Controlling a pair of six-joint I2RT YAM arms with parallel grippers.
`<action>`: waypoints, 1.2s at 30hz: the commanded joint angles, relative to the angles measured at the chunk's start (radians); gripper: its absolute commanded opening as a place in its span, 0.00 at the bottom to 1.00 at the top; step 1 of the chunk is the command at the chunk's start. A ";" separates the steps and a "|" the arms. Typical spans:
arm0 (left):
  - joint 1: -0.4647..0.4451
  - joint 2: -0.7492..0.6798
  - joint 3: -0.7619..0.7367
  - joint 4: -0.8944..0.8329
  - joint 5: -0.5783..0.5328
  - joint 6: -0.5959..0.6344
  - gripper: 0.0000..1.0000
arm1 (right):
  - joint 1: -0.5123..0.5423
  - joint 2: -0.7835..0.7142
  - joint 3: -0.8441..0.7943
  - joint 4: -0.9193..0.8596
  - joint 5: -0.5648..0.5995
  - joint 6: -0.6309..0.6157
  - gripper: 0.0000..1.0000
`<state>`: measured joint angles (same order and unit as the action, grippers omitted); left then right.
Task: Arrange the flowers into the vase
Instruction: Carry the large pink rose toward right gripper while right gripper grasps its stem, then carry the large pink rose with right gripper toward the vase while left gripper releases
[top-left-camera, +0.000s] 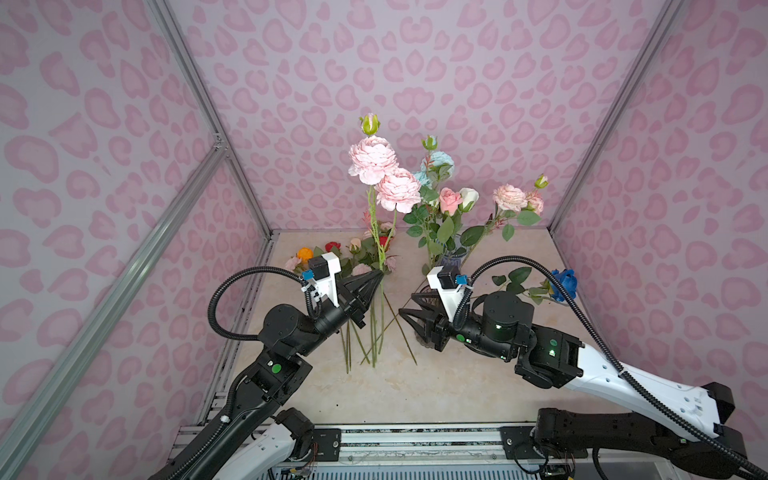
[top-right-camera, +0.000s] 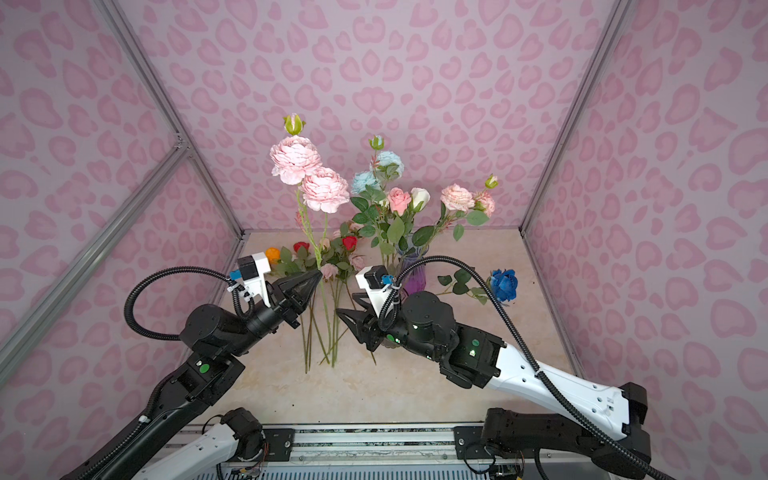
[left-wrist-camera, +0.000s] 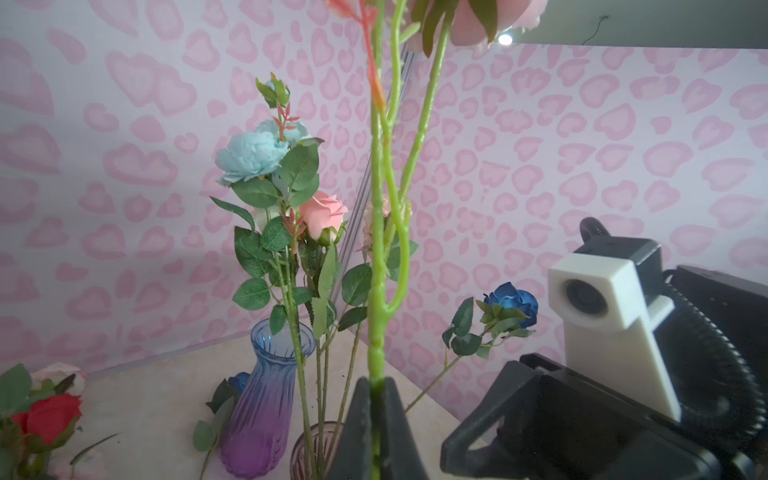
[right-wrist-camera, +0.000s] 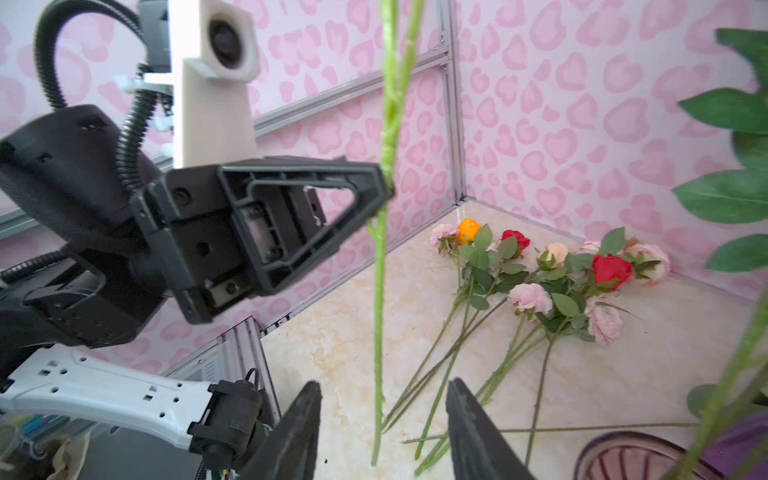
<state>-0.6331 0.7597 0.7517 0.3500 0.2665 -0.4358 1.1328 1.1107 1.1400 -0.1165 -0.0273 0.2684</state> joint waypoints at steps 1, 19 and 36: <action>-0.024 -0.006 0.001 0.092 0.003 -0.019 0.03 | 0.004 0.042 0.029 0.047 -0.033 0.035 0.50; -0.037 -0.059 -0.014 0.072 -0.008 -0.016 0.03 | -0.011 0.191 0.139 0.117 -0.011 0.024 0.09; -0.037 -0.262 -0.120 -0.137 -0.329 0.000 0.54 | -0.008 0.107 0.129 0.050 0.215 -0.144 0.00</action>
<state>-0.6704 0.5476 0.6666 0.2638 0.0685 -0.4442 1.1217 1.2457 1.2785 -0.0620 0.0727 0.1997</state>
